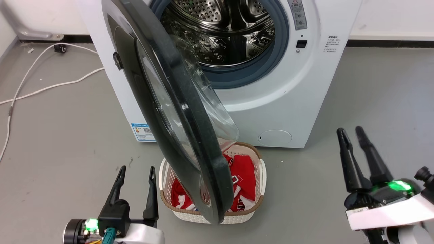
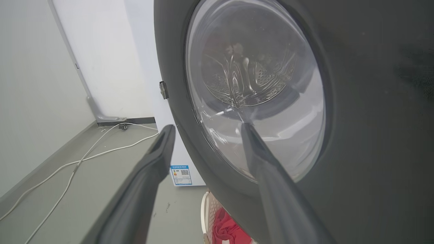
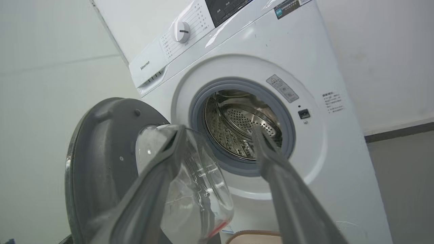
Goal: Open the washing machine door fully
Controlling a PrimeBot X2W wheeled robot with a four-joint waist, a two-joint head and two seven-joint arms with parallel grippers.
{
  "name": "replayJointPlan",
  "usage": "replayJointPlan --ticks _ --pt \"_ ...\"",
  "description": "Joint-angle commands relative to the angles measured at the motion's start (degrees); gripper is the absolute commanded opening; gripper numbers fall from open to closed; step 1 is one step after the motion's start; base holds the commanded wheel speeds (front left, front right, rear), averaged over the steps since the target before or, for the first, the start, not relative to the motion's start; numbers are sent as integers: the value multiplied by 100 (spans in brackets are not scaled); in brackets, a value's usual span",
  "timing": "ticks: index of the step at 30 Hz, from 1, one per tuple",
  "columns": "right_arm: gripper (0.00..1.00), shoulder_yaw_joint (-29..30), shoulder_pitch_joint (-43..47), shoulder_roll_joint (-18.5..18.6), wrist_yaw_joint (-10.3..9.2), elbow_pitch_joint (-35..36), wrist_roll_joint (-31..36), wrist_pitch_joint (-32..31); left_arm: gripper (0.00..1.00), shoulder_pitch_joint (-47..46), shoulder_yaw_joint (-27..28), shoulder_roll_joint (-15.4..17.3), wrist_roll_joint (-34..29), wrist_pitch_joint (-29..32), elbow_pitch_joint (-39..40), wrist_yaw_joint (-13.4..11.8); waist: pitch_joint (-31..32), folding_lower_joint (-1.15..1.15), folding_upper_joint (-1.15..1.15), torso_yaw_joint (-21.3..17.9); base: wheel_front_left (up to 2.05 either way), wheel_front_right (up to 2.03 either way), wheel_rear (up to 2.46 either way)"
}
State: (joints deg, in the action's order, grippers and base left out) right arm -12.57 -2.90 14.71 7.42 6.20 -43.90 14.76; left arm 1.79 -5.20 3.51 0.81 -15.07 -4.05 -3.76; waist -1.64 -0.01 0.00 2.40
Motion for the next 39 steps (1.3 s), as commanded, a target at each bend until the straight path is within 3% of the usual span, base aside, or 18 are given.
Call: replayJointPlan --ticks 1,9,16,21,27,39 --pt "100 106 88 -67 11 -26 309 36 100 56 14 18 4 -16 19 2 14 1 0 -8 0 0 0" --pt "100 878 467 -758 7 149 3070 41 100 130 32 10 12 -16 15 12 88 1 0 -23 0 0 0" --pt "100 1162 821 -1115 6 99 4011 43 100 143 11 -3 16 -16 17 9 144 1 0 -14 0 0 0" --pt "100 1303 975 -1183 6 48 4128 43 100 154 -11 -12 20 -16 15 7 173 1 0 2 0 0 0" --pt "100 1473 1171 -1192 6 -96 3663 43 100 220 -26 -21 27 -16 7 -11 235 1 0 20 0 0 0" --pt "100 1440 1333 -1193 6 -354 3510 44 100 278 3 -33 -1 -16 44 -26 295 1 0 55 0 0 0"
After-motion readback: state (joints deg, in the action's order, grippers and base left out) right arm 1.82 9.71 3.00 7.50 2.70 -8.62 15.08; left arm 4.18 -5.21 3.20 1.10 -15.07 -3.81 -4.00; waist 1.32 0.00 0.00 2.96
